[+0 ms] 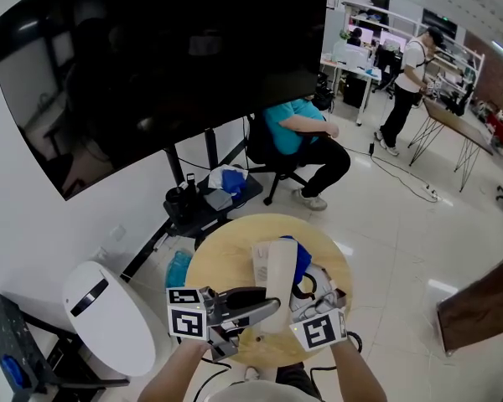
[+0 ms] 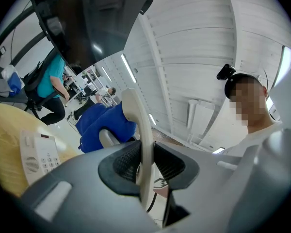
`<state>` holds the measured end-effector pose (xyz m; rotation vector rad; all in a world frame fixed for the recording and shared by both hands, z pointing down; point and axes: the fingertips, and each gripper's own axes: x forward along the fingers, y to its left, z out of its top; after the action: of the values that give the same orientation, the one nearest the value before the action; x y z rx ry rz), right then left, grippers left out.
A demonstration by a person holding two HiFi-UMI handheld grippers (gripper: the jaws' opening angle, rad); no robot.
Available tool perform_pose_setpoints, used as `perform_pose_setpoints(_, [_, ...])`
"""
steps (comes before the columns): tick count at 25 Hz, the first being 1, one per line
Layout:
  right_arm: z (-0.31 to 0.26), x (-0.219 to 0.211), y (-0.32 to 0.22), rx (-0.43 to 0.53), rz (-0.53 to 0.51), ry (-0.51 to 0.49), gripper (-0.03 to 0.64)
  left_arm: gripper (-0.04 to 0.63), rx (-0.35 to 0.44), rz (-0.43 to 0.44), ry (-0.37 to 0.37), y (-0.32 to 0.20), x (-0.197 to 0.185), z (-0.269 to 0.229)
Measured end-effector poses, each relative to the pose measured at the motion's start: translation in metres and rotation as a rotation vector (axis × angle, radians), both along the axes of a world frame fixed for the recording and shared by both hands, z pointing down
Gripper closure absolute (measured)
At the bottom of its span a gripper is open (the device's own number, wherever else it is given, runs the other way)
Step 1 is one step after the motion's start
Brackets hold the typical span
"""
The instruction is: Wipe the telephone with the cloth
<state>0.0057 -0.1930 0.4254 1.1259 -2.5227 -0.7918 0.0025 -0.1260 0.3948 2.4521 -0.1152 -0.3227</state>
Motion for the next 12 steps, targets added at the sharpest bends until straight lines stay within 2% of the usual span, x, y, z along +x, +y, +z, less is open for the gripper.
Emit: perform_pose_setpoints(12, [0.021, -0.010, 0.020, 0.035, -0.032, 0.082, 0.557, 0.514, -0.019, 0.002, 0.017, -0.015, -0.007, -0.007])
